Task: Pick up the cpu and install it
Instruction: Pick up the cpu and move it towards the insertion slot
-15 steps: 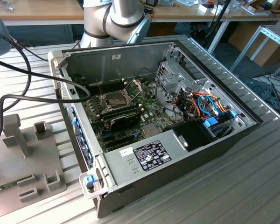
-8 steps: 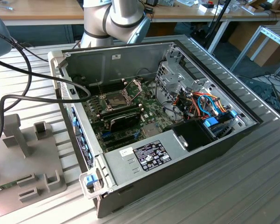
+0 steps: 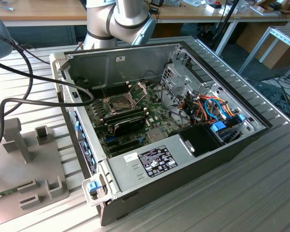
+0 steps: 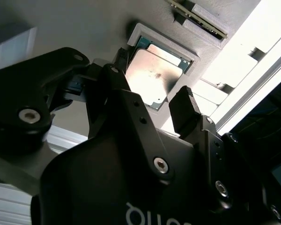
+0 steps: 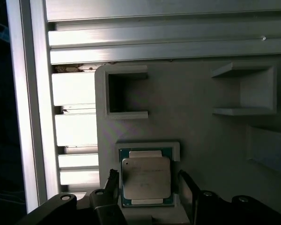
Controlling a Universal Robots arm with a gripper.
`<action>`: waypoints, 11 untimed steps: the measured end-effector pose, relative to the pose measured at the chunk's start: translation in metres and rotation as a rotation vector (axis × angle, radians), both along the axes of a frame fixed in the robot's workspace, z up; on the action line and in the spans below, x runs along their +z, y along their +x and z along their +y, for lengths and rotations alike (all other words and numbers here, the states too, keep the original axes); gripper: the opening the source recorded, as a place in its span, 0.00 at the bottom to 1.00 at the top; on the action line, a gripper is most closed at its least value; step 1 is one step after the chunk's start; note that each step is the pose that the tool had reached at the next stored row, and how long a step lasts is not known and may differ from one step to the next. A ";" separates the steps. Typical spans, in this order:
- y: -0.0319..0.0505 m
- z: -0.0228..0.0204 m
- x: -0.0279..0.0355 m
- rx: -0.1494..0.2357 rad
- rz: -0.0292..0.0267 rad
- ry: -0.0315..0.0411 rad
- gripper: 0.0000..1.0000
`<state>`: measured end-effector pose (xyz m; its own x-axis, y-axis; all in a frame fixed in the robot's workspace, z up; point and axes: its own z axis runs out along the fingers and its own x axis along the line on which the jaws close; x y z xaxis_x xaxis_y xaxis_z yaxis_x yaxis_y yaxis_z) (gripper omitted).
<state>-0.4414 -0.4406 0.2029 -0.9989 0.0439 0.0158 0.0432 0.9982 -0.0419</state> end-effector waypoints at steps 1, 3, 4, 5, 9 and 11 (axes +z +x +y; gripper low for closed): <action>0.0001 0.0000 -0.0004 0.006 0.0001 0.0000 0.63; 0.0003 0.0001 -0.0009 0.016 0.0001 -0.0001 0.63; 0.0004 0.0001 -0.0012 0.019 0.0001 0.0000 0.63; 0.0005 0.0002 -0.0015 0.023 0.0001 -0.0001 0.63; 0.0008 0.0007 -0.0025 0.029 0.0000 -0.0006 0.63; 0.0007 0.0012 -0.0032 0.029 0.0001 -0.0011 0.63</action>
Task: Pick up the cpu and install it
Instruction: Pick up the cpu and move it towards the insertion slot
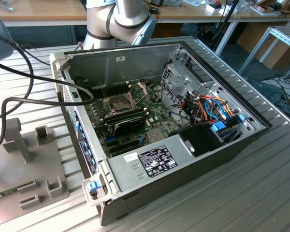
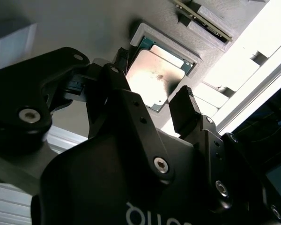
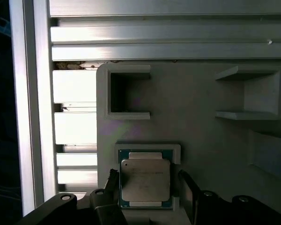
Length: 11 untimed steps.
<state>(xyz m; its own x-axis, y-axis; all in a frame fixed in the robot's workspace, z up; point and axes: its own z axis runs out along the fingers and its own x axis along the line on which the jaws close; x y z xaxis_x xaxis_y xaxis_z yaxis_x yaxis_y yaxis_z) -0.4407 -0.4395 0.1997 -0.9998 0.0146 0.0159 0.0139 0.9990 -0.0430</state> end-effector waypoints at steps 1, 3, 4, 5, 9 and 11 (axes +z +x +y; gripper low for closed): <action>0.0000 0.0002 -0.0004 0.000 -0.0001 -0.0004 0.63; 0.0000 0.0006 -0.0010 0.001 0.0000 -0.0006 0.63; 0.0000 0.0007 -0.0012 0.001 0.0000 -0.0006 0.63; 0.0000 0.0008 -0.0014 0.001 0.0000 -0.0008 0.63; 0.0000 0.0010 -0.0021 0.005 0.0001 -0.0014 0.63; -0.0002 0.0021 -0.0029 0.007 -0.0002 -0.0012 0.63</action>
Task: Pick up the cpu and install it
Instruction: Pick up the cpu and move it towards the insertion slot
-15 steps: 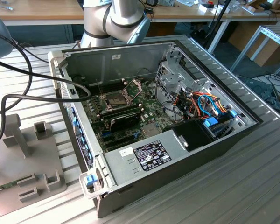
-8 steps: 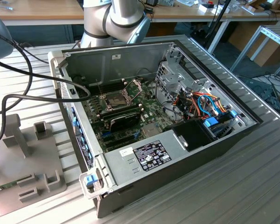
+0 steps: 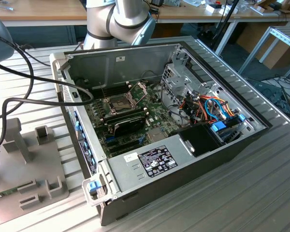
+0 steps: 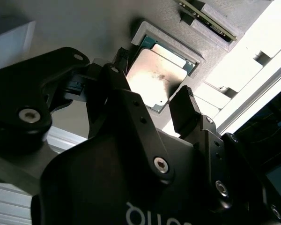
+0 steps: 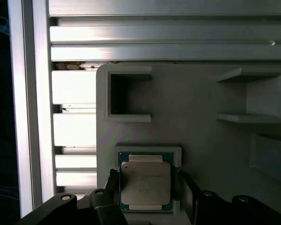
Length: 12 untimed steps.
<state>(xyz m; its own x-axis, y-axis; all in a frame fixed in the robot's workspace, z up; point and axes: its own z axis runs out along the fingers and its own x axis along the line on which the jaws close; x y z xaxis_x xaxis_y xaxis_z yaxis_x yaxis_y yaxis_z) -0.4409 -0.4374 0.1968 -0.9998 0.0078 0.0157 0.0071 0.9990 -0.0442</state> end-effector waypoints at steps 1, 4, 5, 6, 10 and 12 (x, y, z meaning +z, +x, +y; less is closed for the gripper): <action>0.0001 0.0006 -0.0002 0.001 0.0001 -0.0001 0.63; -0.0004 0.0024 -0.0008 0.001 0.0002 -0.0002 0.63; -0.0006 0.0025 -0.0009 0.001 0.0004 -0.0006 0.63; -0.0008 0.0026 -0.0010 0.001 0.0003 -0.0011 0.63; -0.0017 0.0026 -0.0023 0.001 0.0004 -0.0034 0.63; -0.0018 0.0027 -0.0030 0.001 0.0006 -0.0042 0.63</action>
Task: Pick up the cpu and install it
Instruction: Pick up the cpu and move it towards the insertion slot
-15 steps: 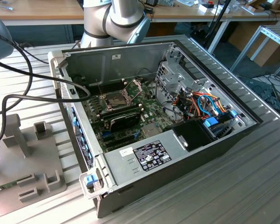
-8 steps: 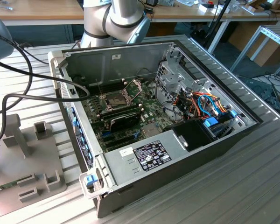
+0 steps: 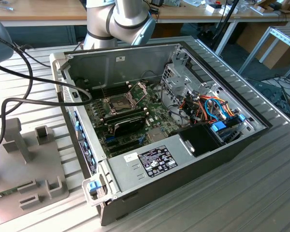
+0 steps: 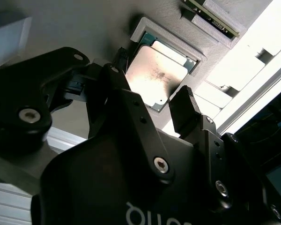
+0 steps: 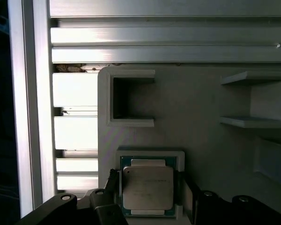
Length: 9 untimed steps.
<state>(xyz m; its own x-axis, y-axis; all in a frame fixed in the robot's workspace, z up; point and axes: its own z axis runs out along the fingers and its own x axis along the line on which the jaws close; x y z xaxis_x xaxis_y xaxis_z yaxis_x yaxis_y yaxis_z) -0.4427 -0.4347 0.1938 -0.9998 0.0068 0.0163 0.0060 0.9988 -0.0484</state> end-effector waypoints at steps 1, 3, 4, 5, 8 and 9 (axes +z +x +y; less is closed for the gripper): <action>0.0000 0.0000 -0.0001 0.000 0.0000 0.0000 0.63; 0.0000 0.0001 -0.0002 0.000 -0.0002 0.0001 0.63; 0.0000 0.0001 -0.0003 0.000 -0.0002 0.0002 0.63; 0.0000 0.0001 -0.0002 0.000 -0.0002 0.0001 0.63; 0.0000 0.0001 -0.0003 0.000 -0.0002 0.0001 0.63; 0.0001 0.0001 -0.0003 0.000 -0.0003 0.0001 0.63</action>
<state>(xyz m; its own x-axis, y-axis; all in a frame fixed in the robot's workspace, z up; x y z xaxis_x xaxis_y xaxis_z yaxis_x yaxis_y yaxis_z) -0.4427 -0.4345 0.1935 -0.9999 0.0065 0.0160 0.0057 0.9988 -0.0483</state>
